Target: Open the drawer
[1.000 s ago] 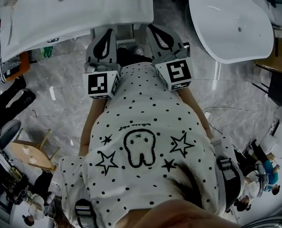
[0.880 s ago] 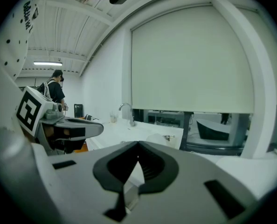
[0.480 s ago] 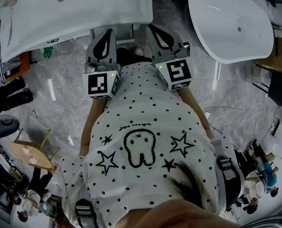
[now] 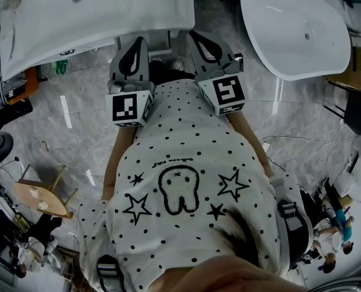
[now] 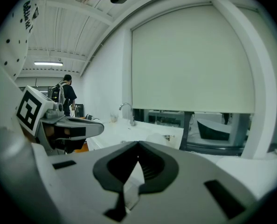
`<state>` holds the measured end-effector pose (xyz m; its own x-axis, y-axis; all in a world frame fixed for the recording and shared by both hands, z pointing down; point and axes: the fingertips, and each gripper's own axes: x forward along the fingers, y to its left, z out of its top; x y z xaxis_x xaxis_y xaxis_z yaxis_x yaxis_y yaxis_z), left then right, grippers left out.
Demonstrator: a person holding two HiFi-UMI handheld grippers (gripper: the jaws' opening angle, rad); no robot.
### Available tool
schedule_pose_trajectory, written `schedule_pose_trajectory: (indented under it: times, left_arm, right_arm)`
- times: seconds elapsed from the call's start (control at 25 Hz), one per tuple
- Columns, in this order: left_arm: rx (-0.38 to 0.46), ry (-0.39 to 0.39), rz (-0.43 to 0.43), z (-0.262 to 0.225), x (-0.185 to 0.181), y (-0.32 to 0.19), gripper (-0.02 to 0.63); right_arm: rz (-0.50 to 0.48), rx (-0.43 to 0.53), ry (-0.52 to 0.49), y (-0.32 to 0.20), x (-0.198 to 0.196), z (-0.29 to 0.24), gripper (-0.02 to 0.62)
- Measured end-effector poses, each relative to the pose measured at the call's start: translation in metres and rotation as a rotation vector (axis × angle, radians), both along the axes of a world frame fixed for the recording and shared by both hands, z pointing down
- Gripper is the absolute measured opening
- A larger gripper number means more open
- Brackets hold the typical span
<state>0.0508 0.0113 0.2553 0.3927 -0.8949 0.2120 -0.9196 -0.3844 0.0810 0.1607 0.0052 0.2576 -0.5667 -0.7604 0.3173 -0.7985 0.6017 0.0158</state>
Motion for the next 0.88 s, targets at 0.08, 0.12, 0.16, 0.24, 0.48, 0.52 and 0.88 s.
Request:
schedule_pose_trajectory:
  times: [0.08, 0.12, 0.16, 0.24, 0.48, 0.52, 0.88]
  left_arm:
    - [0.007, 0.002, -0.001, 0.0004, -0.0010, -0.0011, 0.003]
    - [0.012, 0.004, -0.001, 0.0014, -0.0011, -0.0014, 0.003]
    - [0.013, 0.004, 0.001, 0.0026, -0.0010, -0.0016, 0.003]
    - [0.015, 0.003, 0.005, 0.0039, 0.0001, -0.0018, 0.003]
    - [0.017, 0.000, 0.016, 0.0039, 0.0021, -0.0024, 0.003]
    - [0.016, 0.001, 0.015, 0.0039, 0.0018, -0.0023, 0.003]
    - [0.015, 0.005, 0.010, 0.0046, 0.0014, 0.0011, 0.003]
  right_arm:
    - [0.001, -0.001, -0.001, -0.0009, -0.0011, 0.0018, 0.014]
    - [0.002, -0.003, -0.001, -0.0011, -0.0015, 0.0030, 0.014]
    - [0.001, -0.004, 0.000, -0.0012, -0.0016, 0.0041, 0.014]
    - [0.000, -0.004, 0.003, -0.0012, -0.0015, 0.0057, 0.014]
    - [0.004, -0.018, -0.003, -0.0011, -0.0006, 0.0084, 0.014]
    - [0.006, -0.019, -0.006, -0.0013, -0.0004, 0.0081, 0.014]
    - [0.004, -0.020, -0.011, 0.0018, 0.0000, 0.0078, 0.014]
